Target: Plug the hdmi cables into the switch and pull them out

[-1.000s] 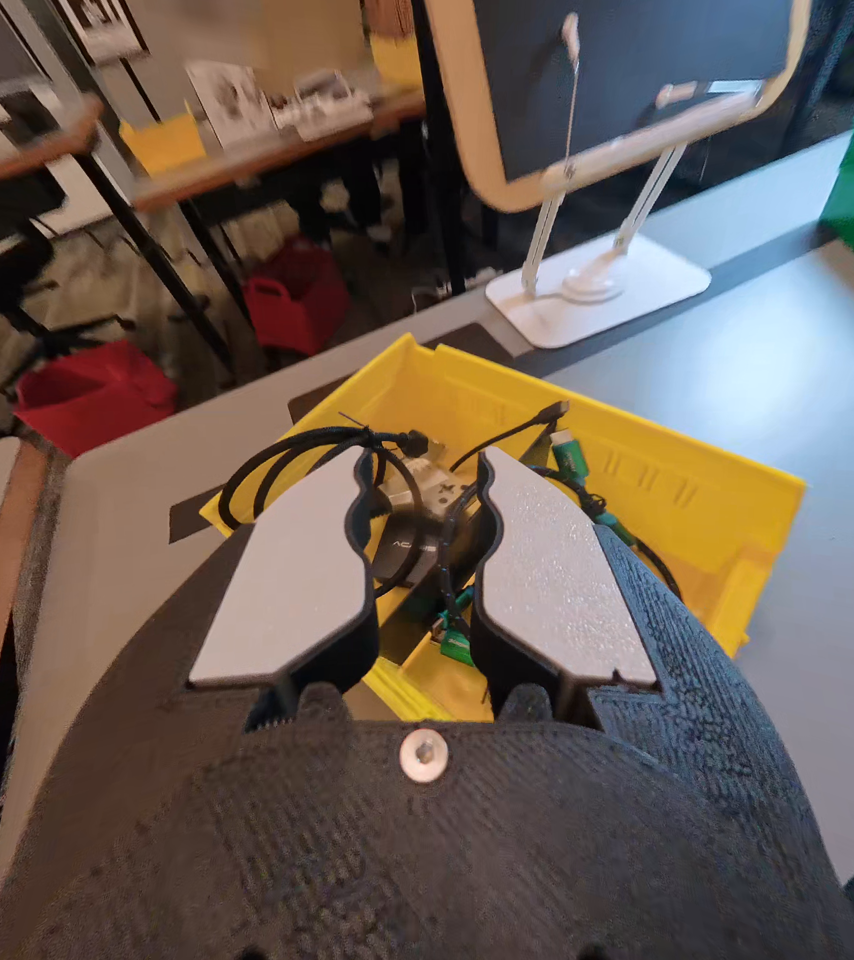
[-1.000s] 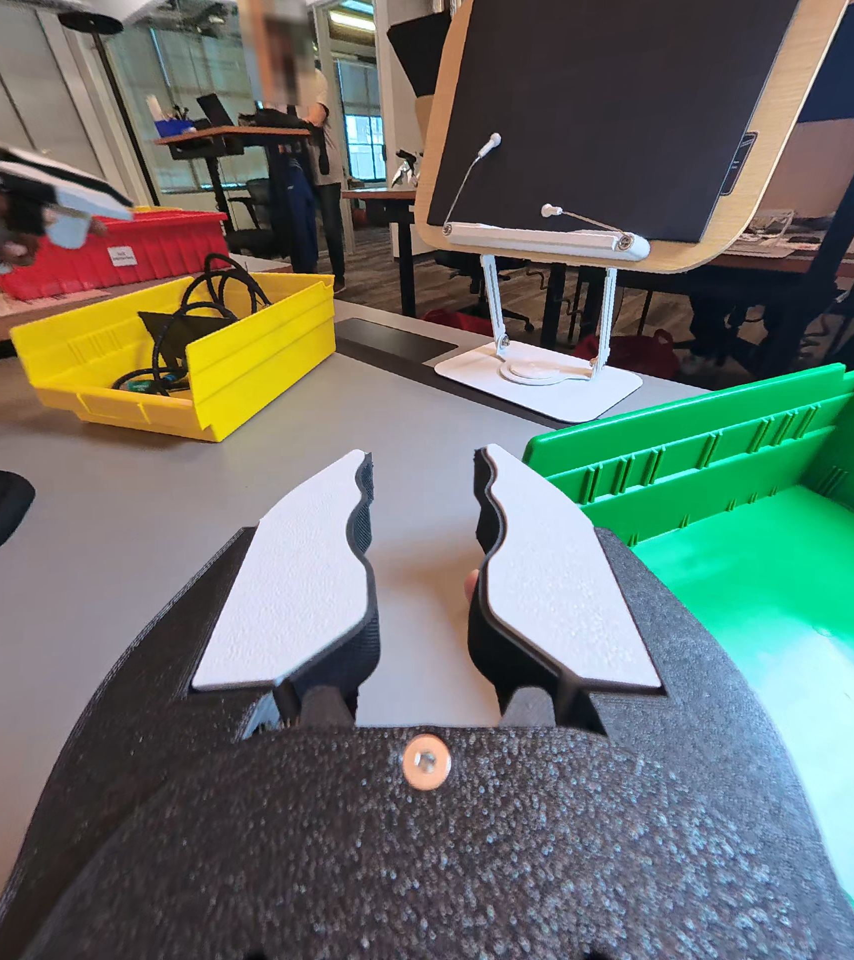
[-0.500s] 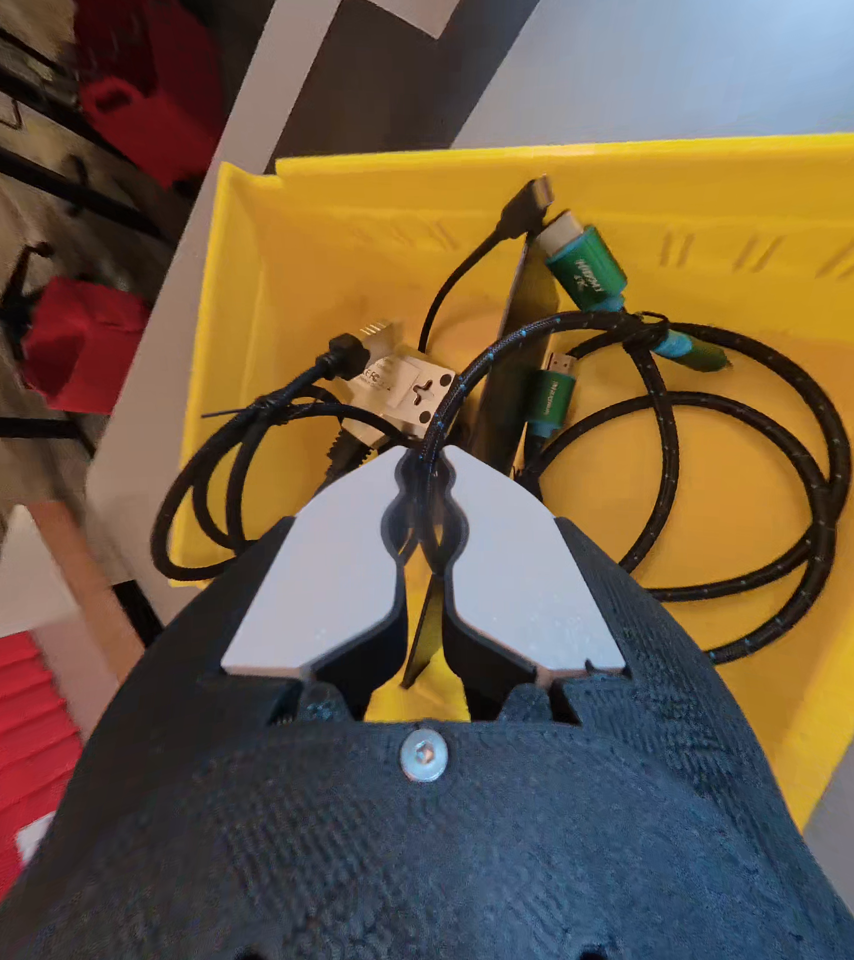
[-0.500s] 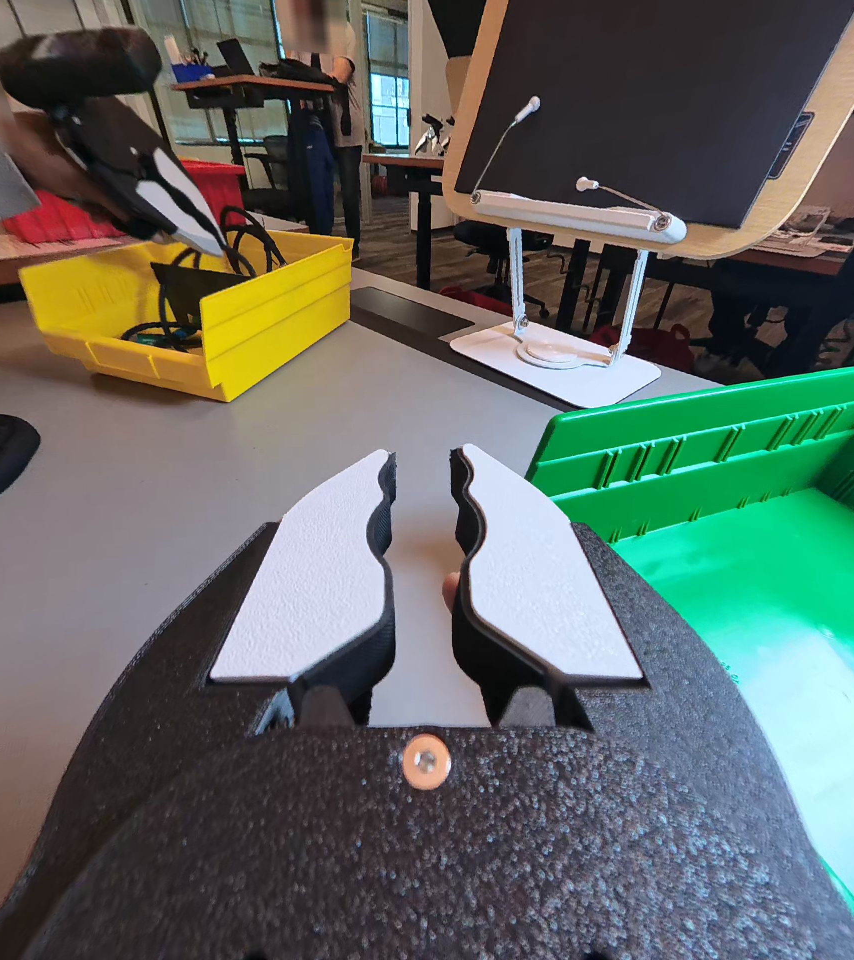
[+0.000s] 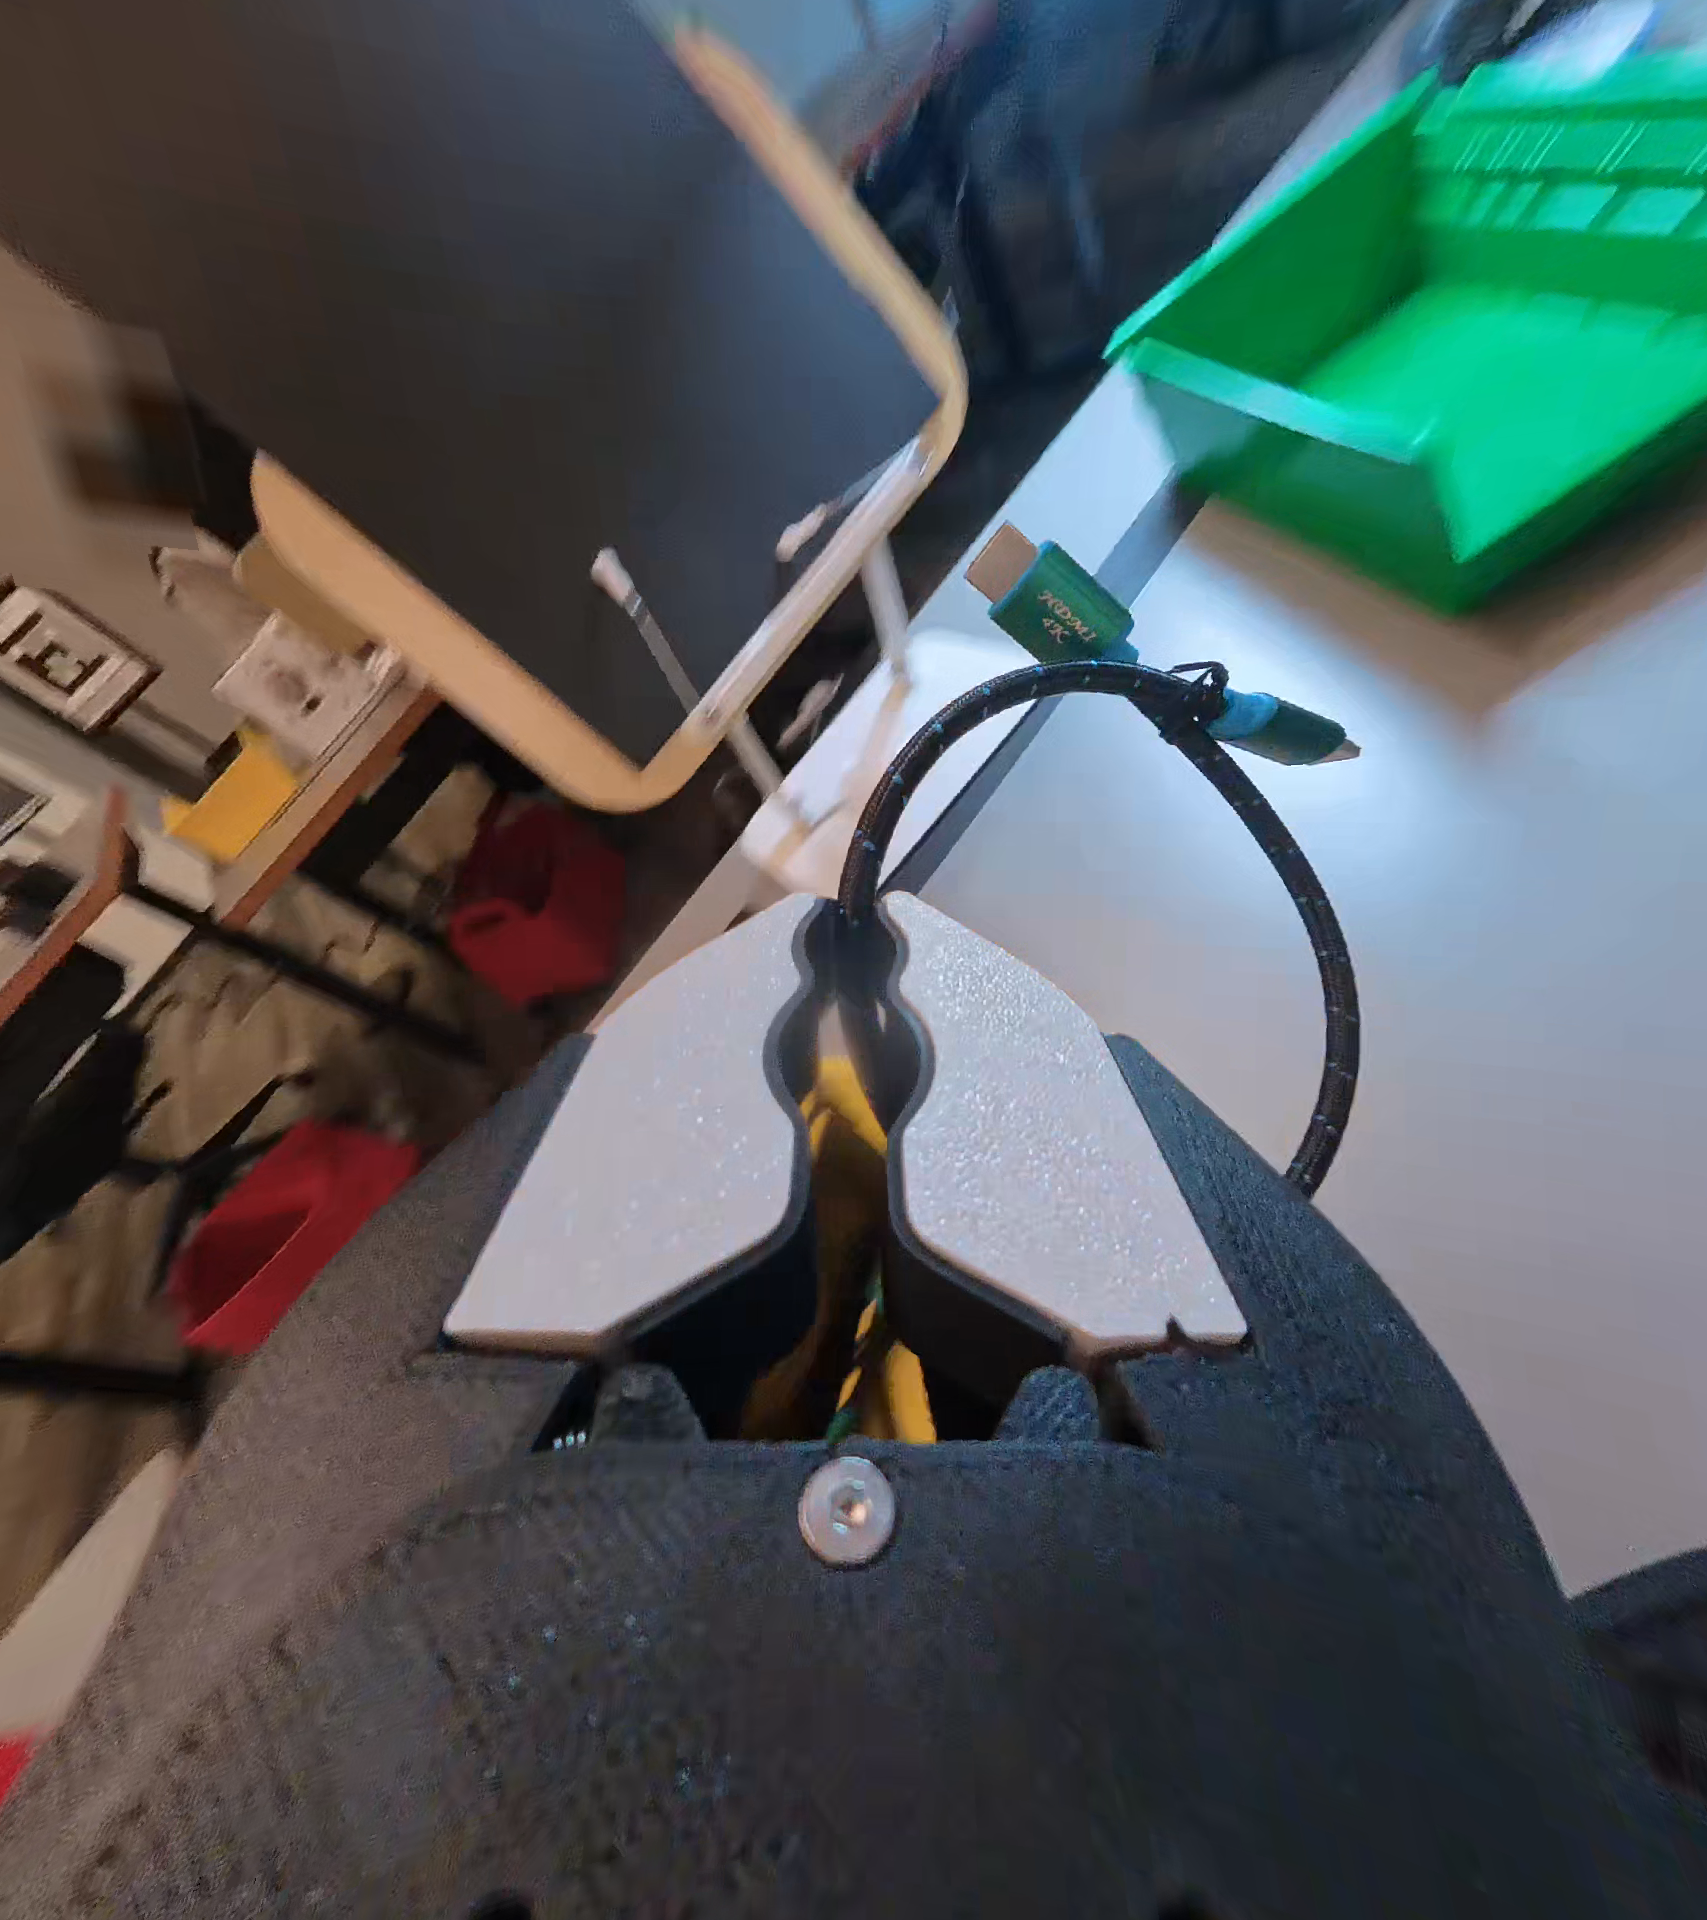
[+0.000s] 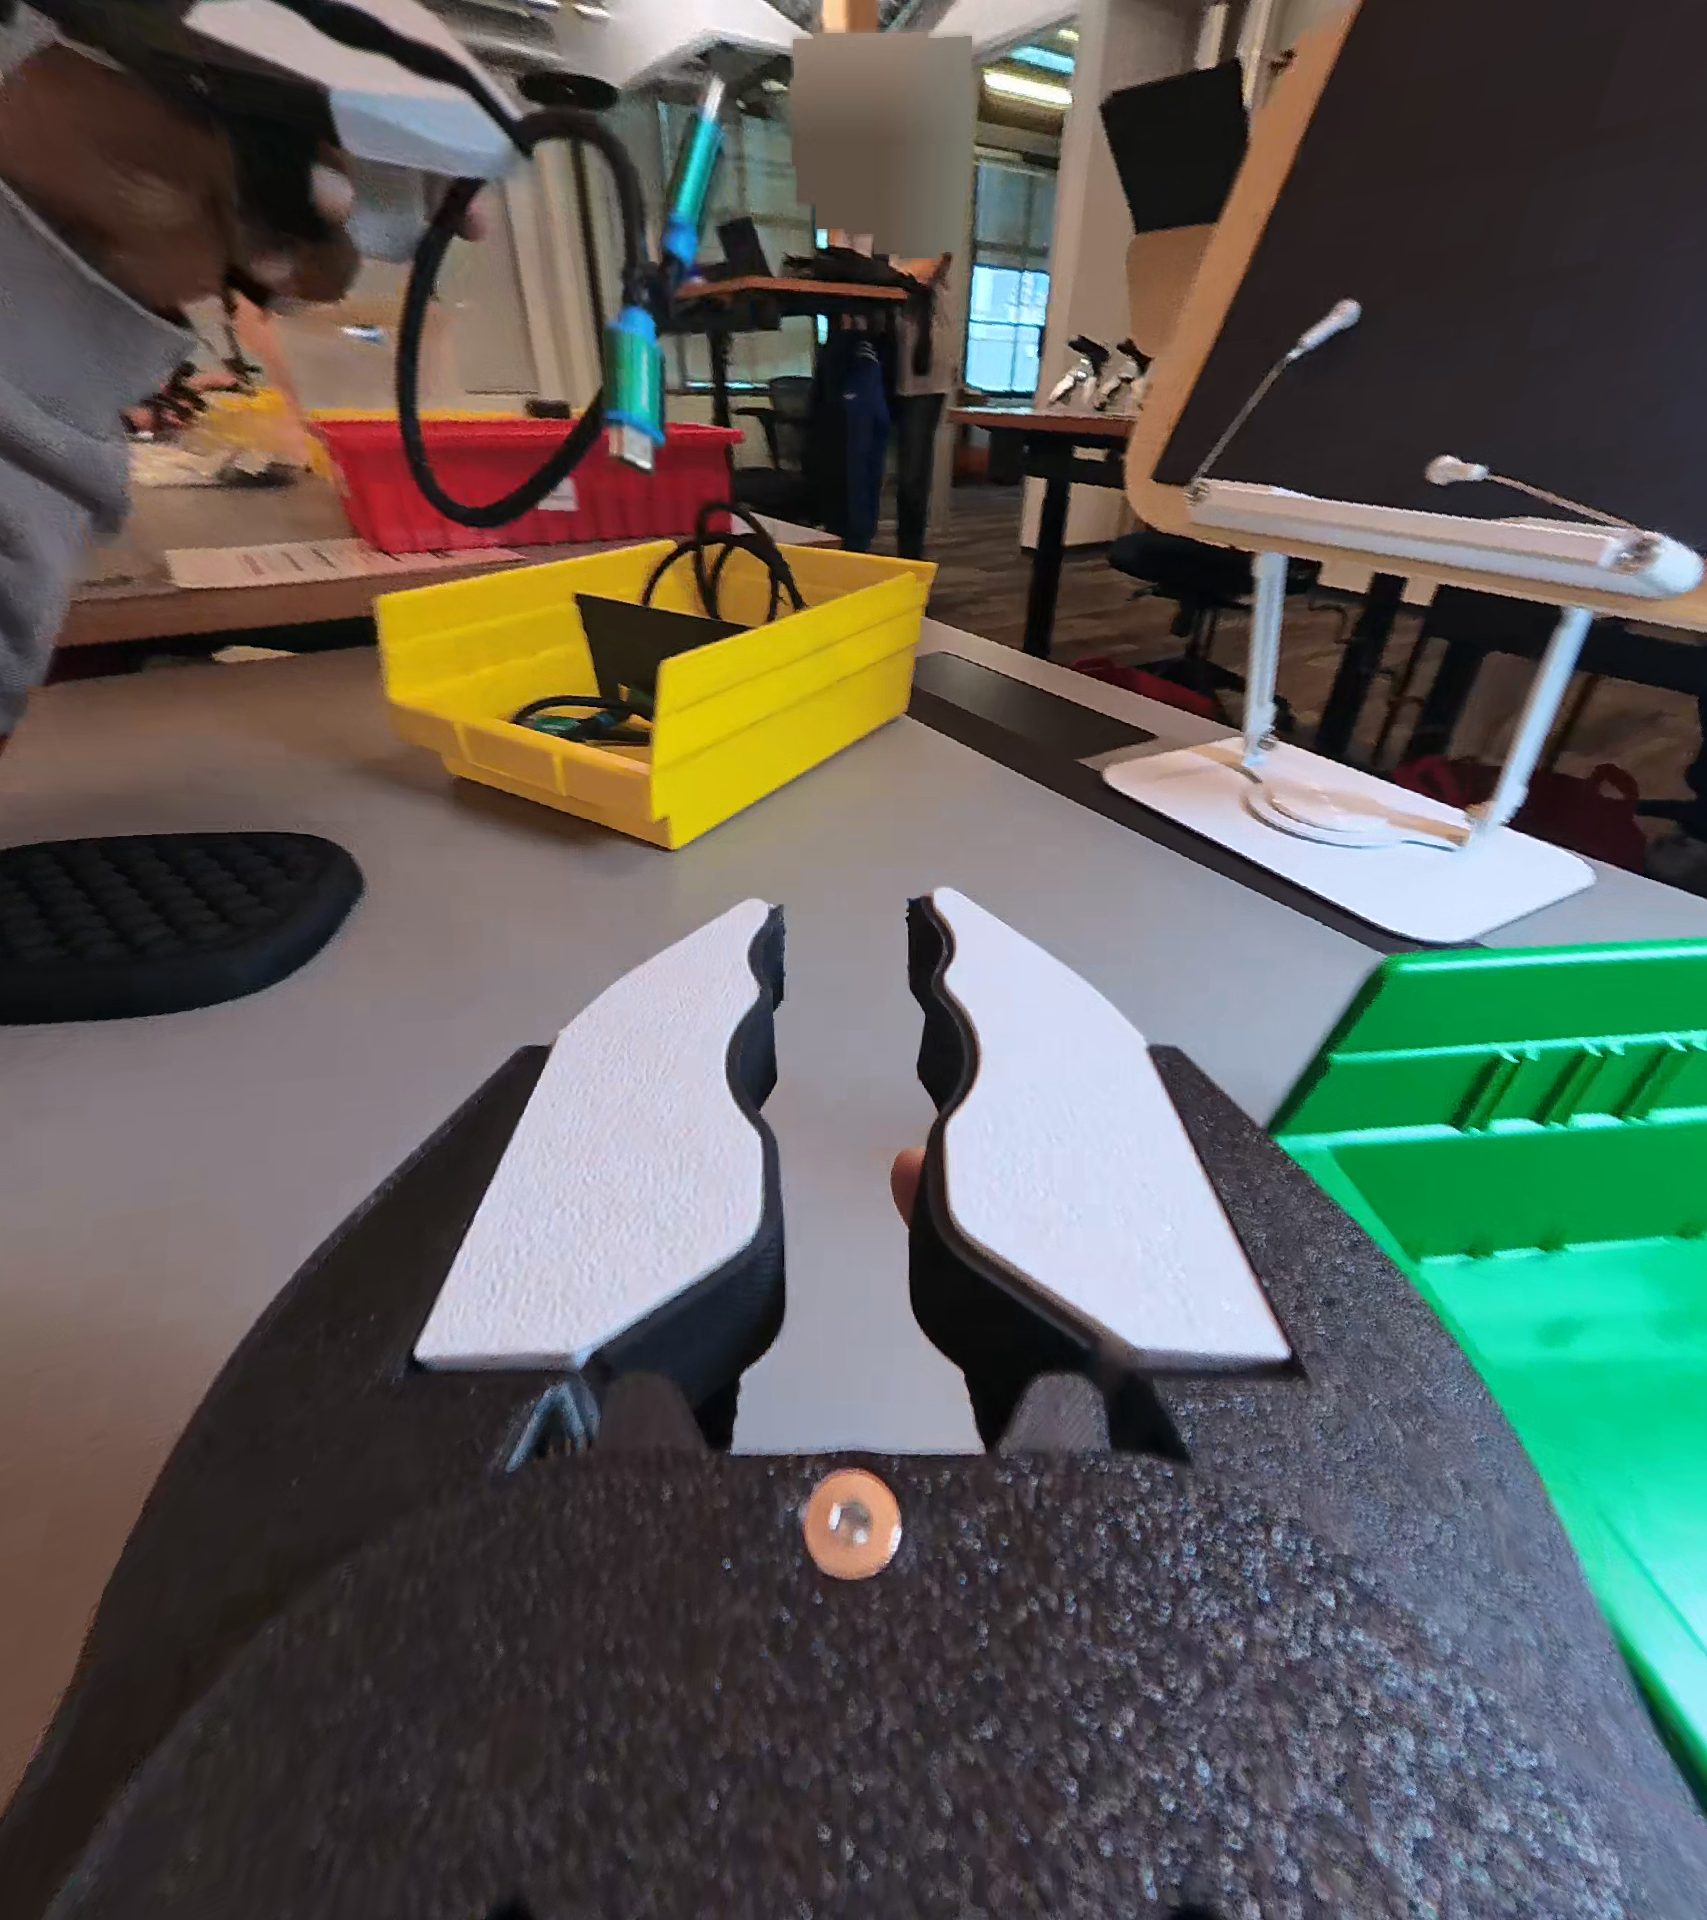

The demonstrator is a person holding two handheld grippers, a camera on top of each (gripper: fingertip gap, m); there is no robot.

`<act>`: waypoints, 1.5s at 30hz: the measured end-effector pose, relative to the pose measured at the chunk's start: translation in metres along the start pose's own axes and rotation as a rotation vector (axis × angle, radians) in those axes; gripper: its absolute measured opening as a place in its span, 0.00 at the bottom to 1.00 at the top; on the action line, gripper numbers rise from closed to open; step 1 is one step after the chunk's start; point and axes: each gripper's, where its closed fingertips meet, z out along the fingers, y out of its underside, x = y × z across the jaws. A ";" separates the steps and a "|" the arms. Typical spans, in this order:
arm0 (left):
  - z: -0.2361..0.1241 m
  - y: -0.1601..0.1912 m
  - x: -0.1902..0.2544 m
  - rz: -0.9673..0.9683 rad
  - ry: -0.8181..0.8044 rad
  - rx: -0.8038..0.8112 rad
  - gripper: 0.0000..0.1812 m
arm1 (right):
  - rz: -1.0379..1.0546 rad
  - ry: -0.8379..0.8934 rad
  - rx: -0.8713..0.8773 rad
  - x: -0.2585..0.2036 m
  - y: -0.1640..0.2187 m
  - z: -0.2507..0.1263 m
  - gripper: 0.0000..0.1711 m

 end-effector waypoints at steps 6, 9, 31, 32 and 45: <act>0.026 -0.037 0.078 -0.211 0.186 0.287 0.04 | 0.034 -0.191 0.040 -0.046 -0.005 0.012 0.22; 0.050 -0.034 0.112 -0.316 0.273 0.355 0.04 | 0.082 -0.272 0.038 -0.063 -0.004 0.015 0.26; 0.070 -0.014 0.162 -0.595 0.428 0.509 0.04 | 0.219 -0.173 -0.073 -0.046 0.020 0.028 0.13; 0.069 -0.015 0.163 -0.595 0.433 0.520 0.04 | 0.220 -0.169 -0.078 -0.045 0.021 0.028 0.14; 0.059 -0.024 0.203 -0.509 0.588 0.546 0.04 | 0.219 -0.108 -0.015 -0.032 0.011 0.022 0.10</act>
